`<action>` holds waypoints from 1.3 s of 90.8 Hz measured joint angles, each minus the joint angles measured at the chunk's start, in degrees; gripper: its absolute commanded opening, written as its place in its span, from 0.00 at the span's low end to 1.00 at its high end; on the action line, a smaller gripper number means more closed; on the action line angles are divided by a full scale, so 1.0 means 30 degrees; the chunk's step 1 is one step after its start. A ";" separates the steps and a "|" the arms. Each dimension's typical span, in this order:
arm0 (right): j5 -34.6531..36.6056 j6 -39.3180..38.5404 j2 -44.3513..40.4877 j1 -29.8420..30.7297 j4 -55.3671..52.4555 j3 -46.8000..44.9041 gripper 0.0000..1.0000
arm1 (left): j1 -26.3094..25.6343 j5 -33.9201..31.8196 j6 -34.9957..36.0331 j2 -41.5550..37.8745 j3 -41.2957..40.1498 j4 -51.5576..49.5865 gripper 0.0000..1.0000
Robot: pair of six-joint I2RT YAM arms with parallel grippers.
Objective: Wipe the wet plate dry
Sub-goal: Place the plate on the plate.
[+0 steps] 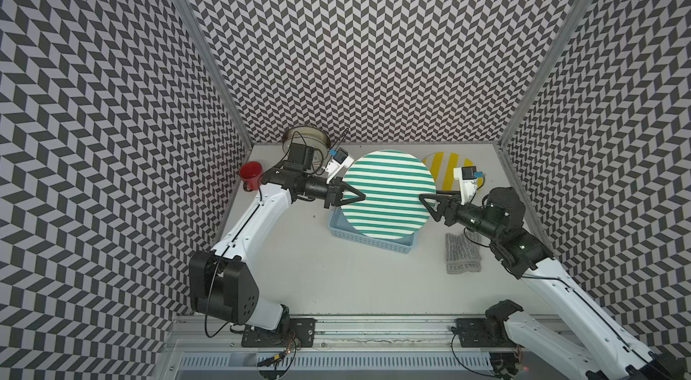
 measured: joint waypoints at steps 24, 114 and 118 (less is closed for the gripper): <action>-0.1603 0.0160 -0.0583 -0.0204 0.1450 -0.0357 0.27 | -0.0299 0.0204 0.1472 0.0109 0.0262 -0.1588 0.00; 0.0561 0.7016 0.0780 -0.7854 0.4430 -0.1027 0.00 | 0.2761 -1.0440 -0.4444 -0.2062 0.0962 0.4721 1.00; 0.0794 0.7672 0.1290 -0.8590 0.4721 -0.1049 0.00 | 0.2922 -1.1169 -0.4401 -0.2062 0.0656 0.4867 1.00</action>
